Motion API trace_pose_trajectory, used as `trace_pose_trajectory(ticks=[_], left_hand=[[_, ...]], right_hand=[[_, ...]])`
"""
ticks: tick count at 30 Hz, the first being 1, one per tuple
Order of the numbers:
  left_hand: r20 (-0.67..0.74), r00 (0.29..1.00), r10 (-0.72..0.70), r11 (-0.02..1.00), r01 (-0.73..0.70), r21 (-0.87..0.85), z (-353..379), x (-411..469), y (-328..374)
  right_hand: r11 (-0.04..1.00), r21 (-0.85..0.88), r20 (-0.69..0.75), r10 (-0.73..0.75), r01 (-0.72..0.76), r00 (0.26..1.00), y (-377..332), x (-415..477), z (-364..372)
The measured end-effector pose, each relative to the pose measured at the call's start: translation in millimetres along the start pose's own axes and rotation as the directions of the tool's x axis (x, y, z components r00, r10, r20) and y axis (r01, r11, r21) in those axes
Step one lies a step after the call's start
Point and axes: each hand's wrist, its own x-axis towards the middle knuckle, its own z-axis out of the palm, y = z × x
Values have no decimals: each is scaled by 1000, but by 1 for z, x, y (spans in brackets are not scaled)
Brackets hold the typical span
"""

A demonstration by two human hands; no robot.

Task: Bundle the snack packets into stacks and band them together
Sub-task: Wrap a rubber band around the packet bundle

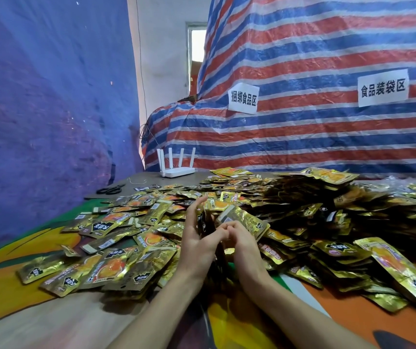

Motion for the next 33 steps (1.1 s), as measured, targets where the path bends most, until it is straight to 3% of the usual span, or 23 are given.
trace_pose_trajectory(ticks=[3, 6, 9, 12, 17, 20, 24, 28, 33], left_hand=[[3, 999, 46, 995, -46, -85, 3, -2, 3], [54, 992, 116, 992, -113, -47, 2, -2, 3], [164, 984, 63, 998, -61, -15, 5, -6, 7], [152, 988, 0, 999, 7, -48, 11, -9, 8], [73, 981, 182, 945, -195, 263, 14, -16, 11], [112, 981, 158, 971, -175, 166, 18, -21, 15], [151, 988, 25, 1000, -24, -9, 18, -21, 13], [149, 984, 94, 988, -111, 109, 21, -23, 14], [184, 977, 110, 969, -146, 199, 18, -22, 13]], right_hand=[[999, 24, -21, 22, -21, 1000, -3, -1, -3], [995, 90, -20, 35, -33, 999, -8, -1, -5], [993, 114, -87, 22, -12, 996, -9, 1, -6], [984, 175, -120, 40, -19, 992, -8, 1, -7], [988, 151, -216, 36, -3, 976, -9, 1, -6], [992, 122, -220, 9, 18, 975, -9, 2, -8], [994, 68, -235, -63, 81, 970, -4, 4, -7], [997, 65, -120, -30, 38, 992, -4, 5, -15], [976, -207, 57, -63, 74, 996, -25, 11, -42]])
